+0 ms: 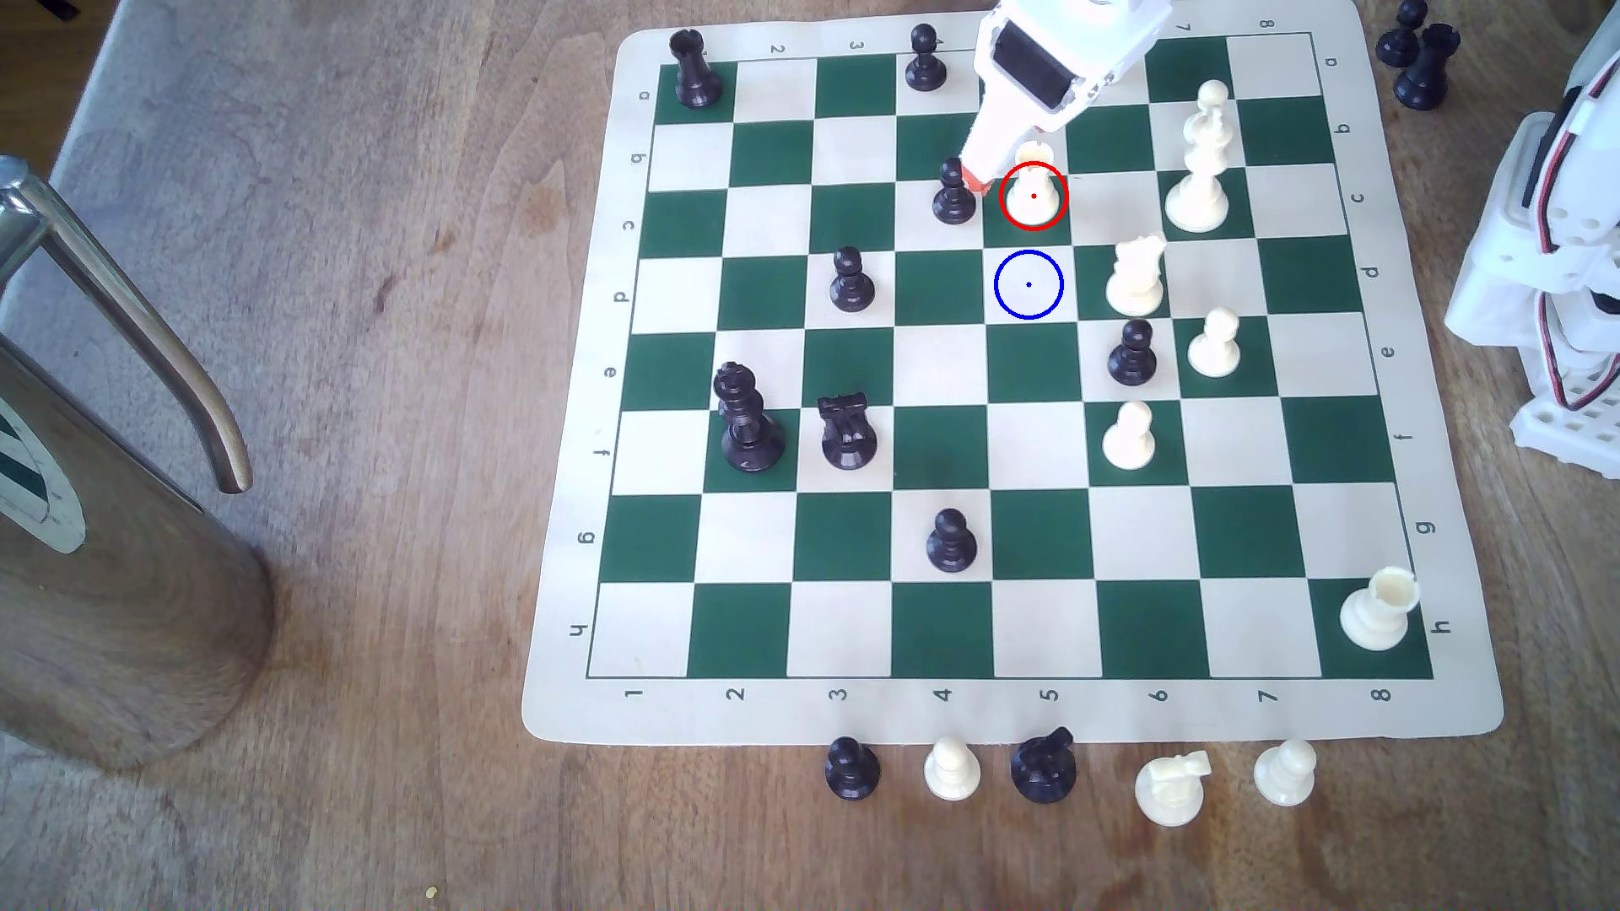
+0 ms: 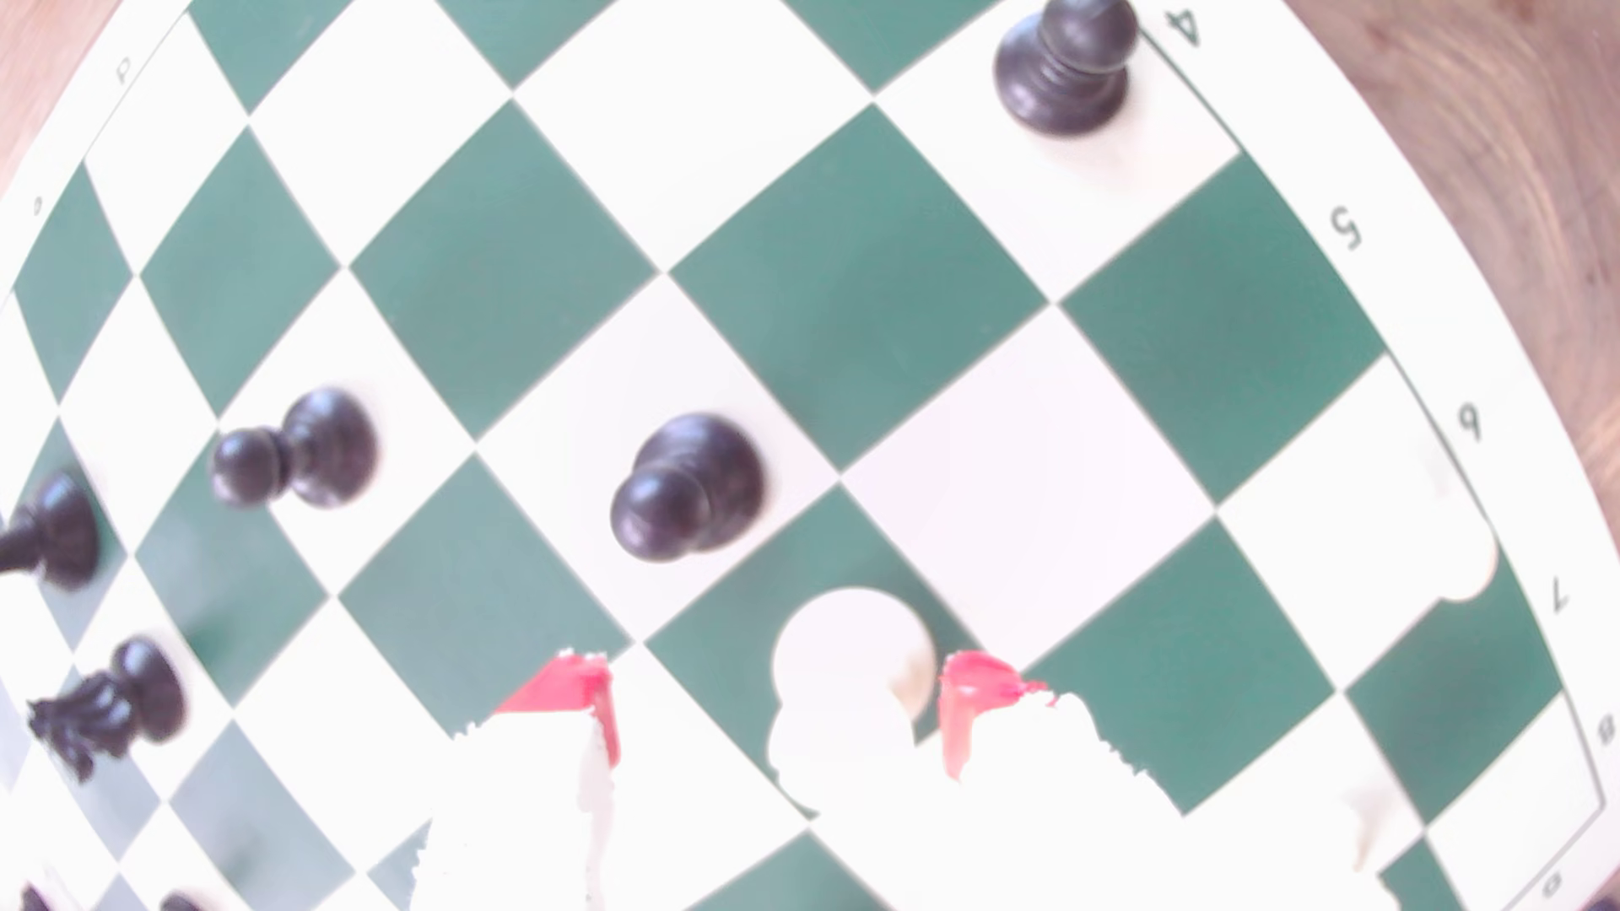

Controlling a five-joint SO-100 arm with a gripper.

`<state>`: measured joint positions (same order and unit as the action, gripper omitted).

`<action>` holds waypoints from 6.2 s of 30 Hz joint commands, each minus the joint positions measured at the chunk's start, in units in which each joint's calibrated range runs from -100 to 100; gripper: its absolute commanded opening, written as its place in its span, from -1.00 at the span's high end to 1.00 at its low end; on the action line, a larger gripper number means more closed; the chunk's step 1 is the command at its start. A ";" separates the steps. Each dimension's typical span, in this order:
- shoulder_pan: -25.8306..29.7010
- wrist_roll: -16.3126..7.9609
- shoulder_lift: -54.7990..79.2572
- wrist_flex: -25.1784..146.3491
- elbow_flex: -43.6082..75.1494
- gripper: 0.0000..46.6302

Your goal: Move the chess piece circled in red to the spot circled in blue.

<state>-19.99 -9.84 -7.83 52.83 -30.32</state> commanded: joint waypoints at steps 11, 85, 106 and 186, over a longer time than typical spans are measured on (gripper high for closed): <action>0.94 0.44 0.19 -1.15 -1.59 0.18; 16.19 -1.90 -15.34 5.65 -2.14 0.99; 11.66 -1.12 -3.71 -1.23 -4.77 0.99; 14.39 -1.12 -63.73 35.13 -20.72 -0.04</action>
<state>-5.53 -10.96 -63.30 84.22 -49.57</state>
